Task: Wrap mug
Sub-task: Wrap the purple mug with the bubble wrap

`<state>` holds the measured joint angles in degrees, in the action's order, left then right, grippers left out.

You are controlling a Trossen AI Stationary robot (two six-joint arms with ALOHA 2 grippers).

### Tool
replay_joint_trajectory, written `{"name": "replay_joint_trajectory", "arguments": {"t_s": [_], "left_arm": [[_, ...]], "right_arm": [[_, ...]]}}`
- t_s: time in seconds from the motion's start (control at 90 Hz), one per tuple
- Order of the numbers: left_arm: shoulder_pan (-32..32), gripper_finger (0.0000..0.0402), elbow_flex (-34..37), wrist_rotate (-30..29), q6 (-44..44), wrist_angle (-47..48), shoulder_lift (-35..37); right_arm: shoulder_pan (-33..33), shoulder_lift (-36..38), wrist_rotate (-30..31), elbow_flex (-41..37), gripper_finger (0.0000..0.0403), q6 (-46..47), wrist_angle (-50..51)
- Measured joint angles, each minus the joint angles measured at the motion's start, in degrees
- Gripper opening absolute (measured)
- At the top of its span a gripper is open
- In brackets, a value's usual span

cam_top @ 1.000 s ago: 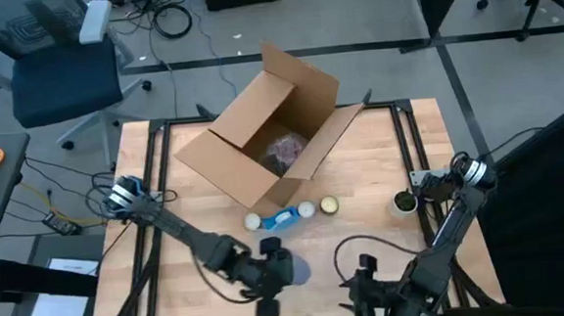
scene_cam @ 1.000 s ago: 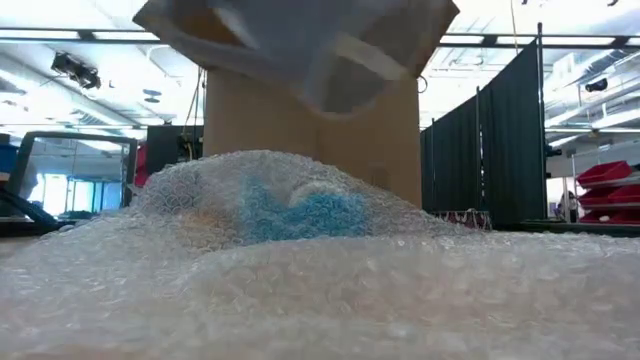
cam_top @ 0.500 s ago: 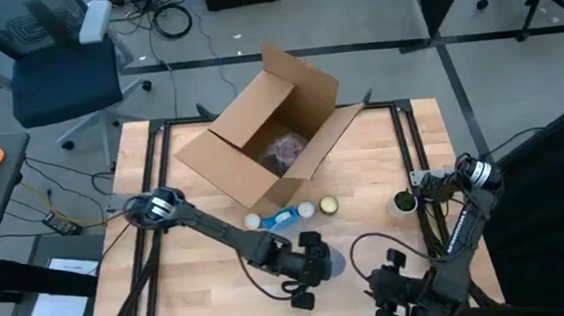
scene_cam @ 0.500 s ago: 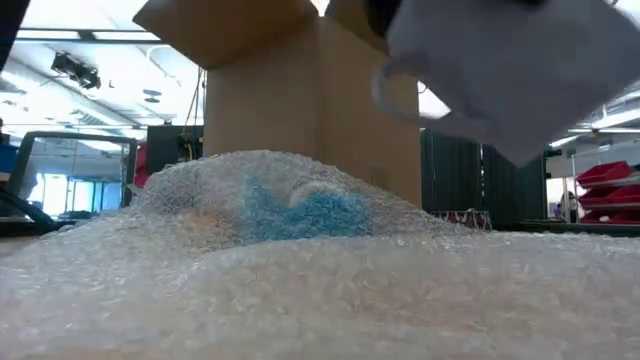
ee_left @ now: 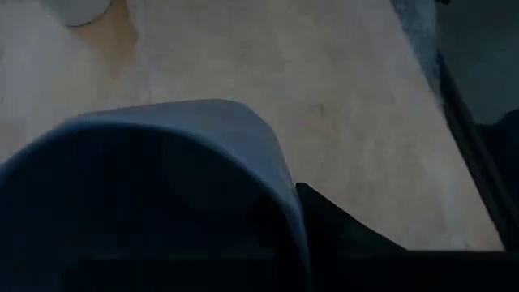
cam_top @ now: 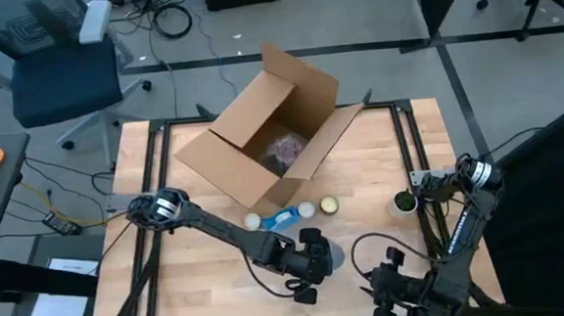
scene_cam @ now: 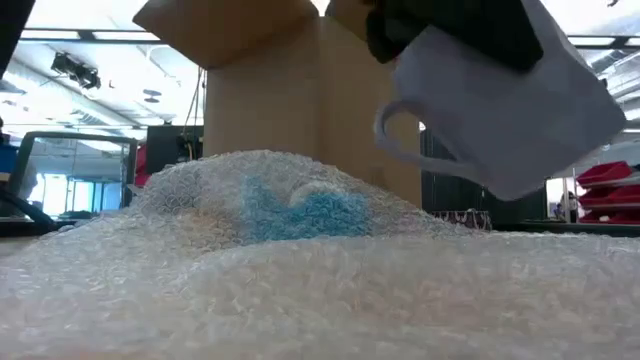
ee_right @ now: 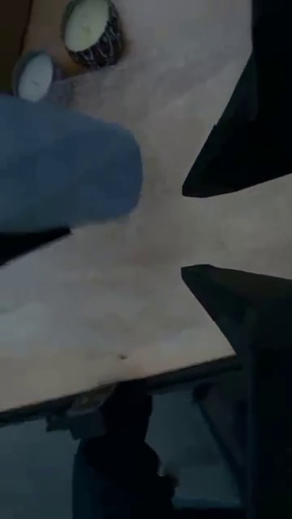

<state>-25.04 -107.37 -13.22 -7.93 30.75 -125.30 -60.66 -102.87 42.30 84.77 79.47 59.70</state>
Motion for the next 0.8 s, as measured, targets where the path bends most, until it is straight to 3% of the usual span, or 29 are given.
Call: {"name": "replay_joint_trajectory", "arguments": {"t_s": [0.456, 0.8], "left_arm": [[-0.23, 0.0008, 0.02, 0.43, -1.21, -0.46, -2.8], [-0.43, 0.0034, 0.02, 1.37, 3.23, 1.25, -2.73]], "right_arm": [[0.84, -0.09, 0.37, -0.13, 0.0128, -0.03, -0.21], [0.82, -0.11, 0.91, -0.13, 0.0128, -0.18, -0.23]]}}
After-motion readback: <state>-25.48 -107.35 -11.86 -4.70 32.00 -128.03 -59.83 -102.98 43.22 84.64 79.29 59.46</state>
